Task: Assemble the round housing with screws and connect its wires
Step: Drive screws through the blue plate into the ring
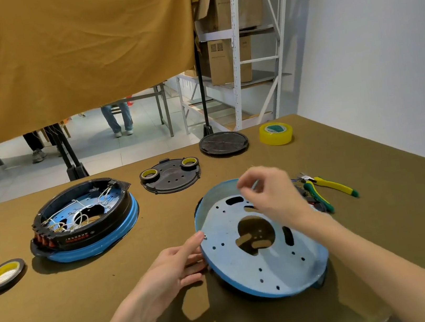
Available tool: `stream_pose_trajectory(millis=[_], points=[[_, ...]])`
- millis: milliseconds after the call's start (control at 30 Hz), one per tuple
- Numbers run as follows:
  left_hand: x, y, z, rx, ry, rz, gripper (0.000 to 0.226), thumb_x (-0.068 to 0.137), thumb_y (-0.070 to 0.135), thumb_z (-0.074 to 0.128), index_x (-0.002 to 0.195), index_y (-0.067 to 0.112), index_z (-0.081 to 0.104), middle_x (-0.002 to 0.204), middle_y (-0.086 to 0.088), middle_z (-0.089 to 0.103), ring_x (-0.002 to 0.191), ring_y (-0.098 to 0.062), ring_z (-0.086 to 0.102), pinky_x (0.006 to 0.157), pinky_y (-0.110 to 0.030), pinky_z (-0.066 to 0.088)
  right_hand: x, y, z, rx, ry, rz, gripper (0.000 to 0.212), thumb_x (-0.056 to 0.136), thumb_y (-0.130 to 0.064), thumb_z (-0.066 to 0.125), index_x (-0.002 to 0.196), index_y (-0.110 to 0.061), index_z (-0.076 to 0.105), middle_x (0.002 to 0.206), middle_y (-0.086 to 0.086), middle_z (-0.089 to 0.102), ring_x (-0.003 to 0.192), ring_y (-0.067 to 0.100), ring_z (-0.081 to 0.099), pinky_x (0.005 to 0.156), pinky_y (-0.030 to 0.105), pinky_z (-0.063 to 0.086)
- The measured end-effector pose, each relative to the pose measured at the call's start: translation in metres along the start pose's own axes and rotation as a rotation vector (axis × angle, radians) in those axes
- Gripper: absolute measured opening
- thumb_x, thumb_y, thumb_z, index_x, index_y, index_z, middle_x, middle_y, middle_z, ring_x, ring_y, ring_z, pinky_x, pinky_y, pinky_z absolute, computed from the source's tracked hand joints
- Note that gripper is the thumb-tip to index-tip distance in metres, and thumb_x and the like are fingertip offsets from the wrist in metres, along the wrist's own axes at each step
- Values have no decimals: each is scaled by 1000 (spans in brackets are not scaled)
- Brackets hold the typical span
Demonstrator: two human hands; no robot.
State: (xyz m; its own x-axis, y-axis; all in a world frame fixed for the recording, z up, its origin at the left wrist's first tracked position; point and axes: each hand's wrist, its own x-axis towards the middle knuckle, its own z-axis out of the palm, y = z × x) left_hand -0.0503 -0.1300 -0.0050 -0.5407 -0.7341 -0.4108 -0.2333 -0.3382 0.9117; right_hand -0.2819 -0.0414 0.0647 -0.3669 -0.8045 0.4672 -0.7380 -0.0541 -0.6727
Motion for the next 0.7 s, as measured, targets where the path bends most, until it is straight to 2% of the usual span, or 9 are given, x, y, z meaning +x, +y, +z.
stream_pose_trajectory(millis=[67, 100, 167, 200, 267, 367, 433, 567, 700], points=[[-1, 3, 0, -89, -15, -22, 78, 56, 65, 83, 111, 11, 70, 101, -6, 80, 92, -18, 79, 73, -30, 63, 5, 19, -22, -86, 163, 85, 14, 91, -7, 66, 90, -18, 74, 84, -7, 70, 72, 2, 60, 65, 14, 47], [-1, 4, 1, -114, -16, -36, 77, 59, 62, 83, 112, 8, 69, 99, -8, 81, 91, -19, 79, 74, -31, 64, 6, 30, -31, -143, 196, 150, 13, 92, -8, 66, 92, -18, 74, 87, -5, 70, 76, 4, 61, 69, 23, 52], [0, 4, 2, -161, -15, -69, 75, 67, 59, 81, 114, 3, 67, 99, -13, 80, 92, -23, 79, 75, -34, 65, 5, 54, -41, -297, 127, 307, 11, 94, -13, 64, 100, -17, 72, 97, 2, 70, 86, 17, 65, 77, 39, 57], [-1, 3, 1, -187, -23, -90, 73, 70, 57, 81, 115, 1, 65, 100, -15, 80, 93, -25, 79, 75, -34, 65, 2, 65, -43, -397, 50, 373, 12, 95, -15, 62, 103, -16, 71, 101, 5, 69, 89, 22, 65, 78, 41, 58], [-1, 2, 0, -239, -50, -122, 73, 72, 54, 81, 116, 0, 62, 102, -17, 79, 96, -26, 78, 77, -35, 65, -2, 81, -44, -551, -91, 485, 13, 95, -18, 57, 101, -14, 68, 102, 10, 66, 89, 30, 64, 75, 40, 57], [1, 0, -2, -304, -51, -139, 72, 73, 51, 83, 118, -1, 60, 105, -19, 78, 98, -28, 78, 81, -37, 65, -8, 90, -49, -599, -176, 605, 9, 93, -18, 56, 95, -13, 63, 99, 11, 64, 86, 31, 63, 72, 37, 52], [3, -1, -4, -325, -32, -145, 74, 71, 49, 85, 119, -2, 59, 106, -20, 78, 98, -29, 78, 81, -38, 65, -11, 91, -52, -671, -218, 632, 6, 93, -21, 59, 96, -16, 60, 98, 7, 64, 88, 29, 64, 70, 35, 52], [6, -2, -9, -389, -22, -172, 80, 68, 44, 90, 121, -5, 57, 108, -24, 76, 98, -33, 77, 76, -40, 66, -22, 94, -52, -813, -274, 632, 18, 103, -33, 53, 95, -17, 49, 100, 6, 59, 86, 26, 60, 66, 33, 45], [7, -3, -10, -395, -21, -170, 78, 70, 43, 89, 122, -5, 57, 107, -25, 76, 97, -33, 77, 73, -39, 66, -25, 85, -50, -811, -314, 620, 13, 107, -26, 47, 99, -16, 46, 112, 11, 59, 90, 29, 57, 70, 35, 43]])
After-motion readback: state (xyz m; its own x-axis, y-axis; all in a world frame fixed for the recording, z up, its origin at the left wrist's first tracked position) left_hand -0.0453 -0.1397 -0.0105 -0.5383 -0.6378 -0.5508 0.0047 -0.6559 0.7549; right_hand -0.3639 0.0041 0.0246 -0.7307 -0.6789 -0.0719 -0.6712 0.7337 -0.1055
